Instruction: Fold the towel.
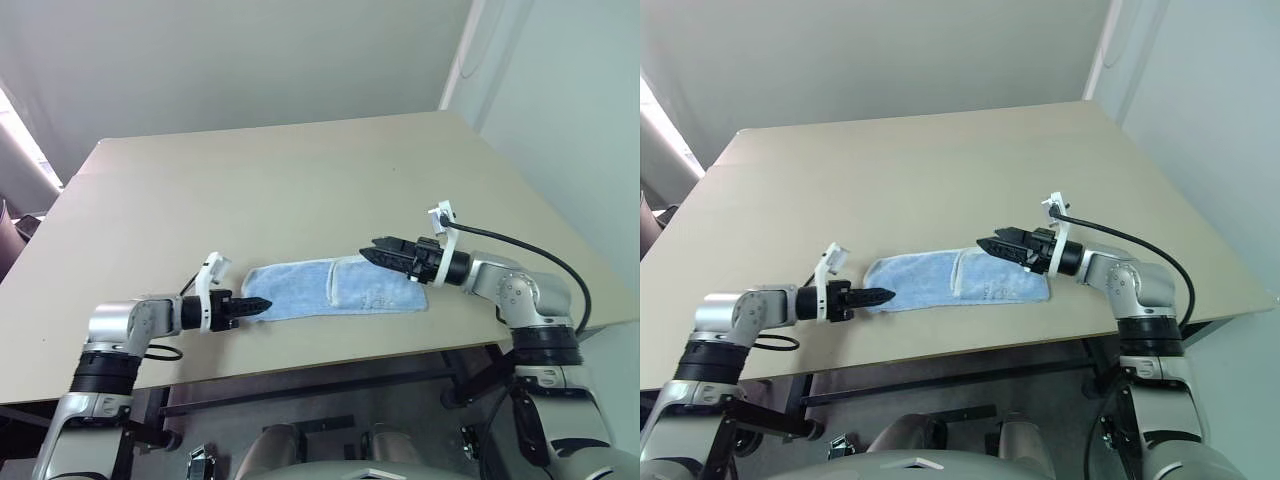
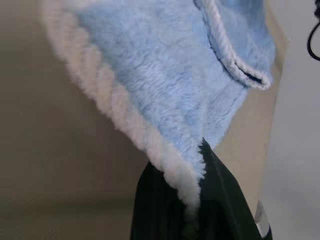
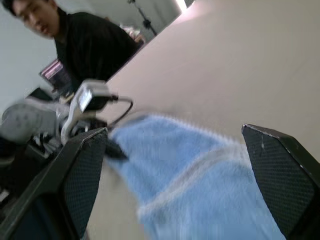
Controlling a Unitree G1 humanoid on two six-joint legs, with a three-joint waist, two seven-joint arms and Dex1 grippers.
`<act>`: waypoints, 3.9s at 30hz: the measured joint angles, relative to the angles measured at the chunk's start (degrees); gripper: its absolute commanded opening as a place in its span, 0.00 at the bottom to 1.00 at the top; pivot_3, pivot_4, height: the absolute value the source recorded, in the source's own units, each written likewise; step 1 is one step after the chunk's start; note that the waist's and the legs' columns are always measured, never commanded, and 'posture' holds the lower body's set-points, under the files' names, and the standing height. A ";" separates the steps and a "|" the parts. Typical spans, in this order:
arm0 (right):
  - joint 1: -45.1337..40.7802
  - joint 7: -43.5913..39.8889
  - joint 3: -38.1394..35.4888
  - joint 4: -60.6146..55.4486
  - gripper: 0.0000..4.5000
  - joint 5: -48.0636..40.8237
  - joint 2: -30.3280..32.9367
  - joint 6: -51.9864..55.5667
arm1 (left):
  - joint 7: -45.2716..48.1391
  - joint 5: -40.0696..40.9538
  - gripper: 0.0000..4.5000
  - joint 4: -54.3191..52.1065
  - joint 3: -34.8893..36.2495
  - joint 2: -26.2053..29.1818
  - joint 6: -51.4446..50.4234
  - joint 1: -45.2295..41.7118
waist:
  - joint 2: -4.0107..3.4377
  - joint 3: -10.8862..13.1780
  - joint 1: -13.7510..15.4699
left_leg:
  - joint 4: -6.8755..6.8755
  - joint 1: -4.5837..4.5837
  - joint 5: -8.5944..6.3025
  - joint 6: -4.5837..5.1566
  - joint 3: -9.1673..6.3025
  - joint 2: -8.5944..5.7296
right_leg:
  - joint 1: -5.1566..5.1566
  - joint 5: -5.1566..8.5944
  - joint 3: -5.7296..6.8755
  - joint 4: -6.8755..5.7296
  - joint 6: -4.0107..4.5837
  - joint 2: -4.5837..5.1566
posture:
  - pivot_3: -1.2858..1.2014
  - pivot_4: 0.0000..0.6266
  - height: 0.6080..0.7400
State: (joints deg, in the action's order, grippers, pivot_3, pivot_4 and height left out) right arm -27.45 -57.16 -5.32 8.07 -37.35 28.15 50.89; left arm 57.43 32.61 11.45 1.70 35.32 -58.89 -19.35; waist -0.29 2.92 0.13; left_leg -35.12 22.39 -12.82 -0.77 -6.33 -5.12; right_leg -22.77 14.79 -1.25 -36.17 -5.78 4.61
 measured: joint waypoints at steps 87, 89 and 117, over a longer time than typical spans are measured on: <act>13.36 7.10 4.74 -6.47 1.00 7.95 2.59 -12.97 | 20.90 -16.36 0.78 14.64 -8.29 -5.34 41.75 -17.98 | 0.39 0.23 -0.10 | -0.76 0.00 0.01 0.07 -0.02 -0.02 | 0.29 -0.19 0.05 -0.22 -0.23 -0.06 | 0.52 0.00 1.00; 13.31 6.78 4.74 -6.35 1.00 8.04 2.65 -13.54 | 20.27 -17.73 0.78 15.97 -9.35 -6.85 45.34 -16.21 | 0.39 0.23 0.35 | -0.82 0.00 0.00 0.07 -0.02 -0.02 | 0.32 -0.21 0.05 -0.21 -0.20 -0.08 | 0.52 0.00 1.00; 6.17 3.99 2.23 -0.28 1.00 2.57 1.57 -2.47 | 18.58 -19.04 0.78 9.67 -10.00 -8.45 55.07 -11.72 | 0.24 0.05 0.44 | -0.88 -0.01 -0.01 0.10 0.00 0.04 | 0.35 -0.31 0.08 -0.21 -0.25 -0.14 | 0.52 0.00 1.00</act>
State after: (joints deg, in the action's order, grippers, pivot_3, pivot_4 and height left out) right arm -21.28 -53.17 -3.09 7.79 -34.79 29.72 48.41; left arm 76.00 13.57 21.12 -8.30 26.87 -3.82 -31.07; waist -0.05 2.97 0.57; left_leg -36.01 22.39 -12.83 -0.67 -6.33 -5.08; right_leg -22.41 14.49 -1.17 -36.38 -6.03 4.47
